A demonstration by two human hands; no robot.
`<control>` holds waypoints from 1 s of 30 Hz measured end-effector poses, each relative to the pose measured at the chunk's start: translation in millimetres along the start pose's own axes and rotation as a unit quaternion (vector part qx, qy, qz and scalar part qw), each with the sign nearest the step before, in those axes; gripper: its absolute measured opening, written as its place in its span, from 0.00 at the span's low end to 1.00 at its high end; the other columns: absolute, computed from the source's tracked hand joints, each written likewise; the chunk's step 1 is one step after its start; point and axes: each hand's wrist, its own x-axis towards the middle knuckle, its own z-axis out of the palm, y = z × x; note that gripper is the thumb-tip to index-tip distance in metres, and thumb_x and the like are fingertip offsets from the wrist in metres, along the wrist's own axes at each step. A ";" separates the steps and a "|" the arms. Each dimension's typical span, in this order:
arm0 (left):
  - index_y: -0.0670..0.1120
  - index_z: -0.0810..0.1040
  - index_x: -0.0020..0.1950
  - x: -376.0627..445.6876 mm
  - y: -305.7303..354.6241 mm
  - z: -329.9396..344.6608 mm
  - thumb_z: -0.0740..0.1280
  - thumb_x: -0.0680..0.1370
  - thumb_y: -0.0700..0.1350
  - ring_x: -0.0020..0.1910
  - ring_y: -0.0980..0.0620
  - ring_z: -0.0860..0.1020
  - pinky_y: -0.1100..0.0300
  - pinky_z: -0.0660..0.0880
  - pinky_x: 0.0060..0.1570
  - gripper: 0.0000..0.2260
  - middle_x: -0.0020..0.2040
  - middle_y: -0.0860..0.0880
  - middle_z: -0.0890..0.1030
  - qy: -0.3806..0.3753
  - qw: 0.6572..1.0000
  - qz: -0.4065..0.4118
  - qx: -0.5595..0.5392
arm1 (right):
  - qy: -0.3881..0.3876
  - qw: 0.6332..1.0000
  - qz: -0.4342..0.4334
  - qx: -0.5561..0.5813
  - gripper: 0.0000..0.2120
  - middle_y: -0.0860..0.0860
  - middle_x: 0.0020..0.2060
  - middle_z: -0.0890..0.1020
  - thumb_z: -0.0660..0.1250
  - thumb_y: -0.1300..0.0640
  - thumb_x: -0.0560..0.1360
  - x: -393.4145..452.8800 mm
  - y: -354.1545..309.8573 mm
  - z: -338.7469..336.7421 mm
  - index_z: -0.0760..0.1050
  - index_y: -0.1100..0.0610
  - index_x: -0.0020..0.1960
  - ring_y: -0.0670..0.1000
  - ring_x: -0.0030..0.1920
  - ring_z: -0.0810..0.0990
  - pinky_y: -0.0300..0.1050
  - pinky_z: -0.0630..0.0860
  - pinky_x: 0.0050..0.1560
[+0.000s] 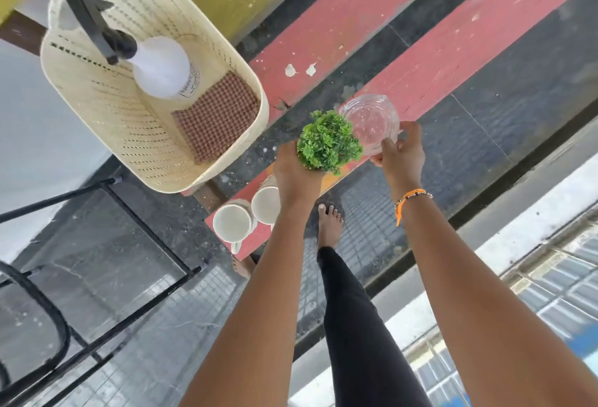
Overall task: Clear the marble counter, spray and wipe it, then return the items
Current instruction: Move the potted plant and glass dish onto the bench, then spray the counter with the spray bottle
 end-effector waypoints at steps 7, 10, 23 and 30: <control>0.42 0.78 0.54 1.2 -2.9 12.1 0.74 0.68 0.37 0.48 0.49 0.77 0.59 0.73 0.44 0.16 0.52 0.43 0.80 0.031 0.997 -0.035 -0.068 | -0.013 1.000 -0.005 0.008 0.18 0.46 0.33 0.71 0.59 0.66 0.75 7.6 6.3 6.7 0.70 0.58 0.64 0.43 0.33 0.75 0.35 0.78 0.31; 0.42 0.76 0.55 -3.2 -3.1 7.0 0.73 0.68 0.37 0.52 0.46 0.77 0.52 0.75 0.52 0.17 0.53 0.43 0.80 0.023 0.996 -0.040 -0.075 | -0.016 1.000 0.005 0.018 0.16 0.51 0.37 0.75 0.60 0.64 0.76 2.1 6.3 4.8 0.70 0.57 0.64 0.48 0.37 0.77 0.31 0.76 0.28; 0.50 0.71 0.62 -43.5 13.8 -44.7 0.62 0.74 0.32 0.58 0.54 0.73 0.66 0.72 0.52 0.21 0.64 0.51 0.72 -0.008 0.986 -0.060 -0.157 | -0.032 0.998 -0.005 0.061 0.04 0.50 0.30 0.75 0.59 0.64 0.77 -54.7 -29.5 -4.6 0.71 0.60 0.50 0.47 0.29 0.74 0.44 0.73 0.34; 0.52 0.77 0.55 -55.6 8.2 -94.8 0.63 0.74 0.38 0.46 0.67 0.77 0.79 0.69 0.40 0.13 0.52 0.58 0.79 0.052 0.965 -0.067 -0.248 | -0.182 0.975 -0.106 0.074 0.10 0.48 0.26 0.73 0.60 0.61 0.78 -102.0 -99.3 26.4 0.75 0.56 0.38 0.43 0.25 0.71 0.38 0.70 0.29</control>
